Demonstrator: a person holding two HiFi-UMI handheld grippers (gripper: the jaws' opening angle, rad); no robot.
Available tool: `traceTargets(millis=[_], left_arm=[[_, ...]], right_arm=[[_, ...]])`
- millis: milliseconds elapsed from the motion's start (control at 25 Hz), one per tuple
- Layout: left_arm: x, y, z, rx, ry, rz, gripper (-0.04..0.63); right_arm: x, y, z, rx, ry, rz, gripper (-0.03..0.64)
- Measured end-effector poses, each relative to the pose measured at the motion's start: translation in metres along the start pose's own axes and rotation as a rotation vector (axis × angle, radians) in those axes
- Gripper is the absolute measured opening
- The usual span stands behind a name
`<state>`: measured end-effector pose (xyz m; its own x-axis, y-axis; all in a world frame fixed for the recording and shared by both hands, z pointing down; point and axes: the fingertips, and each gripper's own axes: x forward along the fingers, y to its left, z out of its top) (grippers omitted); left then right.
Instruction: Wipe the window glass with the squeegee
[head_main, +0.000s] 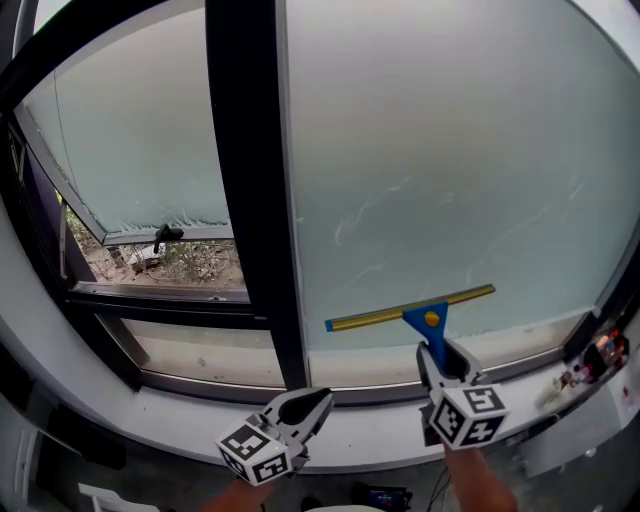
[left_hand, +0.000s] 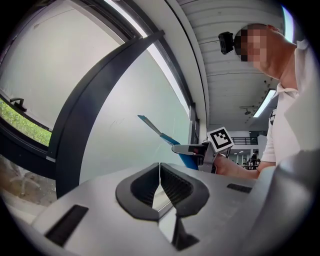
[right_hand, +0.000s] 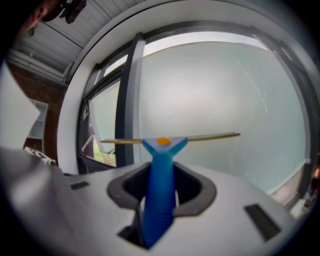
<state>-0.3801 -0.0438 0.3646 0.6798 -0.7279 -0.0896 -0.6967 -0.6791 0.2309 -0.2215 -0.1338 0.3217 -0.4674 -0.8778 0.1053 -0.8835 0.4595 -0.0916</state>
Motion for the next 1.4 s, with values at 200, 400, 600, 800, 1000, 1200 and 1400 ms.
traceTargets(millis=[200,400,600,800,1000,1200,1400], left_arm=[[0.018,0.008,0.017,0.030,-0.022,0.022,0.029],[0.038,0.017,0.039,0.090,-0.039,0.032,0.029],[0.059,0.028,0.074,0.163,-0.064,0.049,0.029],[0.084,0.030,0.126,0.276,-0.102,0.041,0.029],[0.103,0.030,0.177,0.372,-0.150,0.052,0.029],[0.121,0.028,0.222,0.454,-0.183,0.060,0.029],[0.135,0.028,0.267,0.511,-0.229,0.086,0.029]], right_arm=[[0.019,-0.011,0.017,-0.015,-0.016,0.020,0.146],[0.035,-0.020,0.044,-0.059,-0.045,0.033,0.146],[0.051,-0.022,0.084,-0.115,-0.103,0.047,0.146],[0.070,-0.020,0.139,-0.177,-0.184,0.057,0.146],[0.083,-0.014,0.190,-0.224,-0.260,0.058,0.146],[0.094,-0.006,0.236,-0.262,-0.322,0.059,0.146],[0.104,0.002,0.300,-0.307,-0.403,0.036,0.146]])
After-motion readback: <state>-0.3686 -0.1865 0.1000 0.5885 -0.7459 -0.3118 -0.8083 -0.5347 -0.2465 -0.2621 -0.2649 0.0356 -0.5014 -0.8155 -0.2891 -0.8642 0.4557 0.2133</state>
